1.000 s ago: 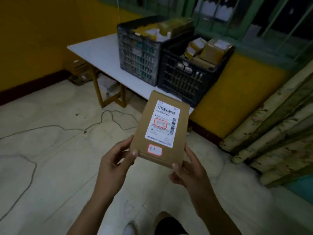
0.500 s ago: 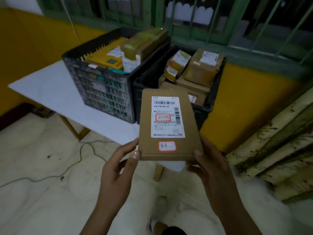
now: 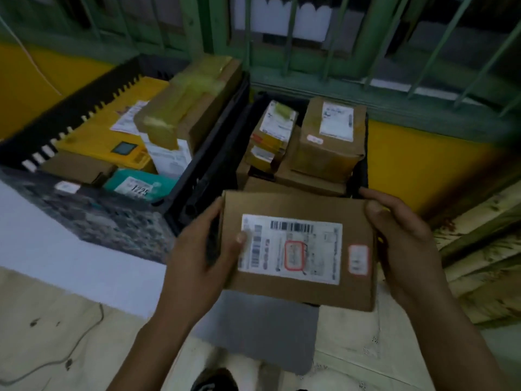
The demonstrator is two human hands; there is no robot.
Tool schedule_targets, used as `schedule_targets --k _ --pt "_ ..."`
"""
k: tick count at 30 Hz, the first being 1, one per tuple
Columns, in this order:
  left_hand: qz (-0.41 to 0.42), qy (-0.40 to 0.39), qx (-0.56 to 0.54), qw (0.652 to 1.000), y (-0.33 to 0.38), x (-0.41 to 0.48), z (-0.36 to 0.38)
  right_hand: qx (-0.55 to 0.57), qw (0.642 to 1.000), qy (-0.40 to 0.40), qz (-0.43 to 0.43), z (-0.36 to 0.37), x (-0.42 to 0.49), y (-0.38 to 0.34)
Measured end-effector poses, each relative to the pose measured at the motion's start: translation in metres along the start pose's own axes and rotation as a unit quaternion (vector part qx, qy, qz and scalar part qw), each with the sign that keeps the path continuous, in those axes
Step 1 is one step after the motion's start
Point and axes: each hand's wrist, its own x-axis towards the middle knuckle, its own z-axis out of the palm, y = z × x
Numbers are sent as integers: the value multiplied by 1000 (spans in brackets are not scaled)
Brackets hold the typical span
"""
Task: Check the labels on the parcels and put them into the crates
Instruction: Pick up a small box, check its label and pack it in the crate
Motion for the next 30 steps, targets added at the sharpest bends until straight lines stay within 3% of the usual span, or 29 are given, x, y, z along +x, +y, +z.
schedule_targets --k 4,7,9,11,13,15,18,20,24,26,28,30 --pt "-35 -80 9 996 -9 51 11 -70 995 77 10 21 44 1" --pt "0 -116 39 992 -14 87 17 -97 989 112 22 38 75 5" --pt "24 -153 76 985 -20 107 23 -200 974 104 1 47 91 12" --pt "28 -222 111 968 -29 119 29 -409 910 60 -25 53 97 20" --pt "12 -314 159 936 -40 124 36 -527 848 6 -54 60 92 25" --pt "-16 -375 180 909 -47 128 40 -579 811 -69 -43 65 80 29" --pt "-9 -393 174 903 -51 136 48 -631 743 -206 90 69 68 37" --pt "5 -399 190 897 -51 139 54 -662 705 -221 124 76 69 42" --pt "23 -398 289 870 -53 141 63 -652 733 -156 111 84 76 44" --pt "65 -371 300 876 -53 137 62 -636 745 -154 127 84 70 44" --pt "135 -326 244 903 -49 137 62 -617 769 -118 118 84 57 41" --pt "174 -306 145 925 -38 139 65 -580 813 0 47 83 37 37"
